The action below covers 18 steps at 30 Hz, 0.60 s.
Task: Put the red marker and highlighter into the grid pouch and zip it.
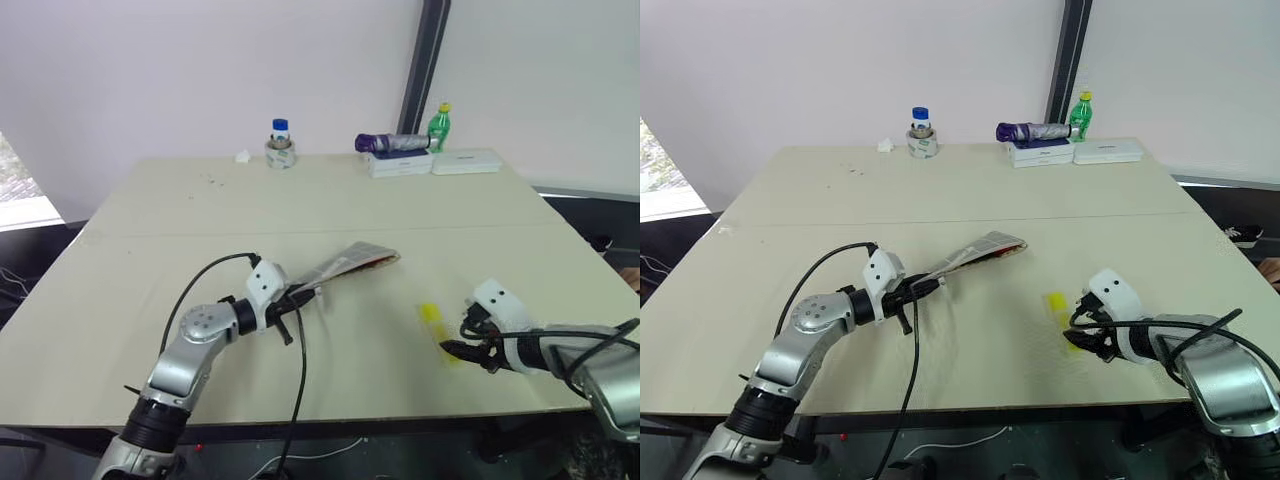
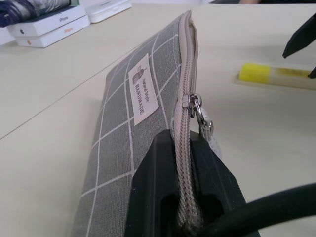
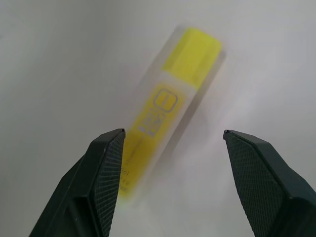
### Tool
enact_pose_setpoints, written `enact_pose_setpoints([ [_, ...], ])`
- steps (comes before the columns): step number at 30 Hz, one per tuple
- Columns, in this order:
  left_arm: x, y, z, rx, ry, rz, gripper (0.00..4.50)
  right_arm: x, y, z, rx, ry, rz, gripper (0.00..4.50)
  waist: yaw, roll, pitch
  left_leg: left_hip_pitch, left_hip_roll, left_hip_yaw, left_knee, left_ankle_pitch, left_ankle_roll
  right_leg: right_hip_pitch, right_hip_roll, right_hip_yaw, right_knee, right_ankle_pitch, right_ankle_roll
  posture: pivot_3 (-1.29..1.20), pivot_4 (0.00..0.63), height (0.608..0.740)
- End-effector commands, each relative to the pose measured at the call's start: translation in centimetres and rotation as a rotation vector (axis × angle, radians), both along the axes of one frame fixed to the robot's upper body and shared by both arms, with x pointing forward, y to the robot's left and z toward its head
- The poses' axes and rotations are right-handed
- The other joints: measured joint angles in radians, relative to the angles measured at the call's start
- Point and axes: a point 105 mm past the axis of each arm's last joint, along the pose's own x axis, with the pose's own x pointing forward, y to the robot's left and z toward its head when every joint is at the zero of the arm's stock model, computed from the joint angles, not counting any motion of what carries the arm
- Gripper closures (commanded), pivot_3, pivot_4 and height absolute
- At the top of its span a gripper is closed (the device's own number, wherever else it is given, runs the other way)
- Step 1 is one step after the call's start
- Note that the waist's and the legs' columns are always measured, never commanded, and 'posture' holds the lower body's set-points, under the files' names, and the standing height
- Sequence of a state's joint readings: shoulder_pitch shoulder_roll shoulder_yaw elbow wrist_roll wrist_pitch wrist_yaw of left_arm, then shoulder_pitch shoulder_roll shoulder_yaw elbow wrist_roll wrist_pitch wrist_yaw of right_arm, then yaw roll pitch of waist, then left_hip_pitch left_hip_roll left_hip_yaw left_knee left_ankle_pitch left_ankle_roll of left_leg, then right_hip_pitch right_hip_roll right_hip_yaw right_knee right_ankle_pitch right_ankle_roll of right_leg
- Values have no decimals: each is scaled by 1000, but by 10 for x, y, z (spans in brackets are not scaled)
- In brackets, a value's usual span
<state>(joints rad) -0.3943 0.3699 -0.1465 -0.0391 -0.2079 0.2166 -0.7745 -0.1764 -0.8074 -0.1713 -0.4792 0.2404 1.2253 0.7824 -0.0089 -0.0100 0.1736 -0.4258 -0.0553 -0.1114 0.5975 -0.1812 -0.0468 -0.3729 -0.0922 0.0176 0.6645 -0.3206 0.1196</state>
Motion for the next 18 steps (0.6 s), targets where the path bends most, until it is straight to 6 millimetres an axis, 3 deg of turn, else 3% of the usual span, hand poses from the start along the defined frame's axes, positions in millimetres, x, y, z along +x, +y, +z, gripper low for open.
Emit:
enact_pose_setpoints([
  [1, 0, -7, 12, -18, -49, -22, 4500, -6, 7, 0, 44, 29, -22, 1217, 0, 0, 0, 0, 0, 0, 0, 0, 0, 0, 0, 0, 0, 0, 0, 0, 150, 740],
  [4, 0, -9, 11, -20, -49, -29, 4500, -6, 11, -3, 51, 40, -37, 1217, 0, 0, 0, 0, 0, 0, 0, 0, 0, 0, 0, 0, 0, 0, 0, 0, 150, 740],
  [5, -1, -9, 11, -20, -49, -31, 4500, -5, 11, -4, 55, 44, -45, 1450, 0, 0, 0, 0, 0, 0, 0, 0, 0, 0, 0, 0, 0, 0, 0, 0, 150, 740],
  [7, -1, -9, 11, -20, -49, -32, 4500, -6, 13, -4, 60, 52, -50, 2120, -1, 0, 0, 0, 0, 0, 0, 0, 0, 0, 0, 0, 0, 0, 0, 0, 150, 740],
  [10, -2, -9, 10, -19, -48, -33, 4500, -3, 12, -5, 30, 41, -52, 3603, -1, 0, 0, 0, 0, 0, 0, 0, 0, 0, 0, 0, 0, 0, 0, 0, 150, 740],
  [13, -3, -9, 9, -15, -49, -36, 4500, 2, 8, 1, -18, 5, -48, 3675, -2, 0, 0, 0, 0, 0, 0, 0, 0, 0, 0, 0, 0, 0, 0, 0, 150, 740],
  [18, -2, -7, 9, -5, -55, -30, 4500, 4, 26, 44, -184, -214, 248, 3675, -2, 1, 1, 0, 0, 1, 0, 0, 0, 0, 0, 0, 0, -1, 1, 0, 150, 740],
])
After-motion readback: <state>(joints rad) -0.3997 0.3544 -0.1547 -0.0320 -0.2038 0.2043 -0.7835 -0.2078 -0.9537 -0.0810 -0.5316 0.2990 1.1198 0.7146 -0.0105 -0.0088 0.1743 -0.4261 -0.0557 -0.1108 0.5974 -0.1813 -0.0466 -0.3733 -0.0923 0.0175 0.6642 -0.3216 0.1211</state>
